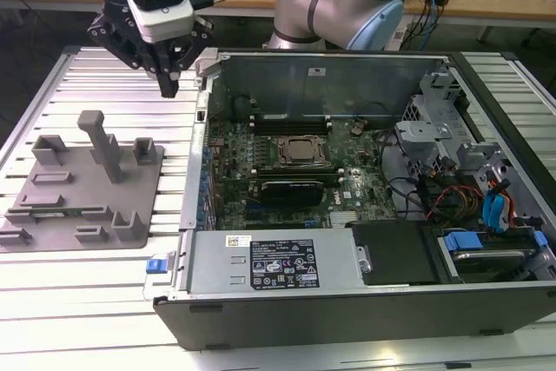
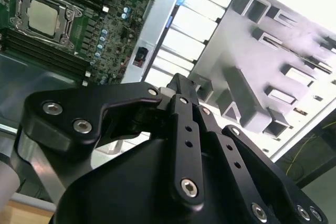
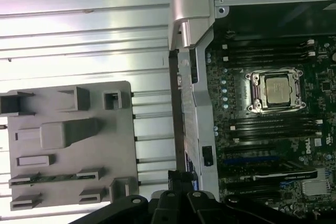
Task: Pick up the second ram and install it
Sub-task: 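Reach for the second ram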
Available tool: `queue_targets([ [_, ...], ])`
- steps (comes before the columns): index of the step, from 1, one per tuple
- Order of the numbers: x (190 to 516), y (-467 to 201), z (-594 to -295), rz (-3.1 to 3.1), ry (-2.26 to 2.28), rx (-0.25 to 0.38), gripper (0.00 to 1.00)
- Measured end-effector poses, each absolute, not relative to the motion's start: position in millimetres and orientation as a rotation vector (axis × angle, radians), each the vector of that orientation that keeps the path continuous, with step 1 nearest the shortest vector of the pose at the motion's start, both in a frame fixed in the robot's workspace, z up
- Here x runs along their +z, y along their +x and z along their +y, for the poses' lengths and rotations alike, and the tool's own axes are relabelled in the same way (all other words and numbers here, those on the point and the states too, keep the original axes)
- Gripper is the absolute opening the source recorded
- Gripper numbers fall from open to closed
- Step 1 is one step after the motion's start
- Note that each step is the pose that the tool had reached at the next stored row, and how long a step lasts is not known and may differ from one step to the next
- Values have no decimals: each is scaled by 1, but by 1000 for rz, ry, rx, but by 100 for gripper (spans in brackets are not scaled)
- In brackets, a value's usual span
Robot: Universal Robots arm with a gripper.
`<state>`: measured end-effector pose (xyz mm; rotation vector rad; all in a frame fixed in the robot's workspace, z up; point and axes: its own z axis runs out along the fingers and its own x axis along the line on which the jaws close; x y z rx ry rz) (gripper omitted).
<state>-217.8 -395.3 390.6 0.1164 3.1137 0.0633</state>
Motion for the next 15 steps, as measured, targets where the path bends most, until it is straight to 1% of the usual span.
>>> queue_targets([
  [15,385,-237,-397,3114,106,63,8],
])
